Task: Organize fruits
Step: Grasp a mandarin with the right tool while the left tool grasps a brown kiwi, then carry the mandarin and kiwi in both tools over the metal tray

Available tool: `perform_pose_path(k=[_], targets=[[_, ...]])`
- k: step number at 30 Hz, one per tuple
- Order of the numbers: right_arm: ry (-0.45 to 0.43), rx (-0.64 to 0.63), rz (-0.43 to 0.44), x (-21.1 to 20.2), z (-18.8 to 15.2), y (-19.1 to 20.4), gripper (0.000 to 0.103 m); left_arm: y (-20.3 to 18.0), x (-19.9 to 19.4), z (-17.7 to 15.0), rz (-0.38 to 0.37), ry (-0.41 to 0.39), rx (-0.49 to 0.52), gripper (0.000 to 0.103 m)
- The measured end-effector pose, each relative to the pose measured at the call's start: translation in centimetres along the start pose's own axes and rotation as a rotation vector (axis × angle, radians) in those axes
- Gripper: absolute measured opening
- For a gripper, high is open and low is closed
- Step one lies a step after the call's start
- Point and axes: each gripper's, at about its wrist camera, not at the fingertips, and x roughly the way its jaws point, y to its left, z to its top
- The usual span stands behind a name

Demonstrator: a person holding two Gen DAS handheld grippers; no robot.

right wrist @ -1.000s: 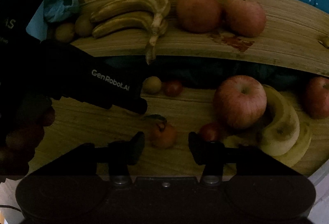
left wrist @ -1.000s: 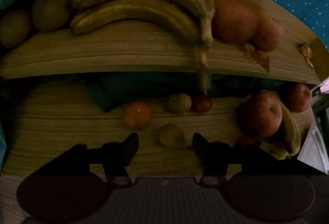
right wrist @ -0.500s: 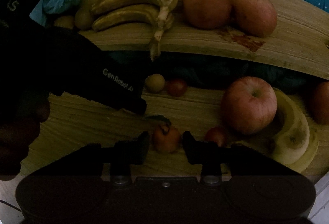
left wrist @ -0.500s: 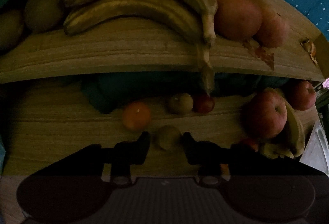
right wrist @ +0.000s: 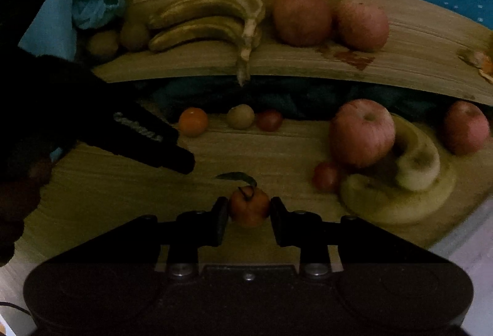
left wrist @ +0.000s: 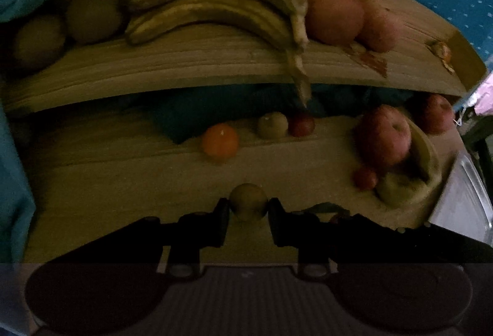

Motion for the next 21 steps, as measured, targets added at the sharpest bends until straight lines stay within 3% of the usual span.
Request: perform_pose_path(k=[13, 21], targets=[[-0.118, 0.178, -0.195, -7.6, -4.3, 1.2, 0.031, -0.8, -5.2, -4.1, -0.131, -0.040, 0.184, 0.031], [-0.160, 0.296, -0.333, -12.6, -7.0, -2.5, 0.031, -5.7, -6.4, -5.5, -0.225, -0.043, 0.313, 0.031]])
